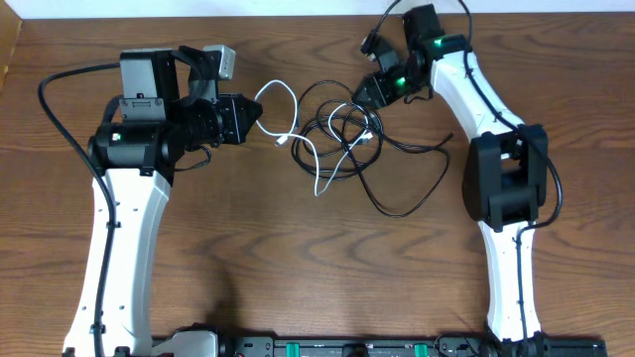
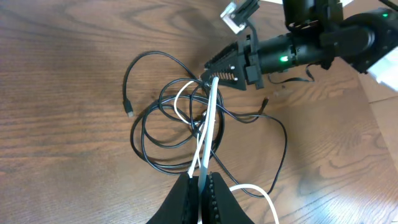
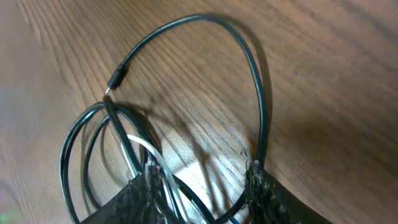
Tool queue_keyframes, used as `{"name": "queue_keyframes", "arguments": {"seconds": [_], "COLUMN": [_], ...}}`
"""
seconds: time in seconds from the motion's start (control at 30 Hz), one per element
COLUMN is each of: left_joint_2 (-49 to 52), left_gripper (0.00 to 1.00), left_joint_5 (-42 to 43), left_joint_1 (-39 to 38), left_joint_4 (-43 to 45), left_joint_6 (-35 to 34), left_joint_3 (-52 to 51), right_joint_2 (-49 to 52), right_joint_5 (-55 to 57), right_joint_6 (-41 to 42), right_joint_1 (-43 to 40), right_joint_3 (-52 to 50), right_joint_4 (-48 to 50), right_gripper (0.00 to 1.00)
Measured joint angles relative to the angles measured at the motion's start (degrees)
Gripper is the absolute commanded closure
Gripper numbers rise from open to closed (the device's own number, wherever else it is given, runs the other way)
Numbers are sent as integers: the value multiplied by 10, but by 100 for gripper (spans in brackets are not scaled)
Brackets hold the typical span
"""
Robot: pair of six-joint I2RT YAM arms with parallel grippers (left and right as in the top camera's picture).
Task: Untangle cables
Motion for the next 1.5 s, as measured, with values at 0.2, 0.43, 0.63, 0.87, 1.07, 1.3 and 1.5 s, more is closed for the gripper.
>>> {"name": "queue_keyframes", "arguments": {"seconds": [0.2,0.43,0.63,0.87,1.07,1.3,1.5], "left_joint_2": [0,0,0,0,0,0,0], "left_gripper": [92,92,92,92,92,92,92], "left_joint_5": [0,0,0,0,0,0,0], "left_joint_1": [0,0,0,0,0,0,0], "left_joint_4": [0,0,-1,-4,-4,-5,-8], "left_joint_6": [0,0,0,0,0,0,0], "left_joint_3": [0,0,0,0,0,0,0], "right_joint_2": [9,9,9,9,9,9,9], "right_joint_5": [-9,-12,-24,-26,-26,-26,-23], "right_joint_6": [-1,3,-13,-22,-23,-28,-30], "right_joint_1": [0,13,31,31,31,31,31], "right_joint_3": [0,-14,-19,-19,-19,-19,-19], "right_joint_4": [24,10,-16,-28,-27,-33,-33], "right_gripper": [59,62,71,83,86,87,96]}}
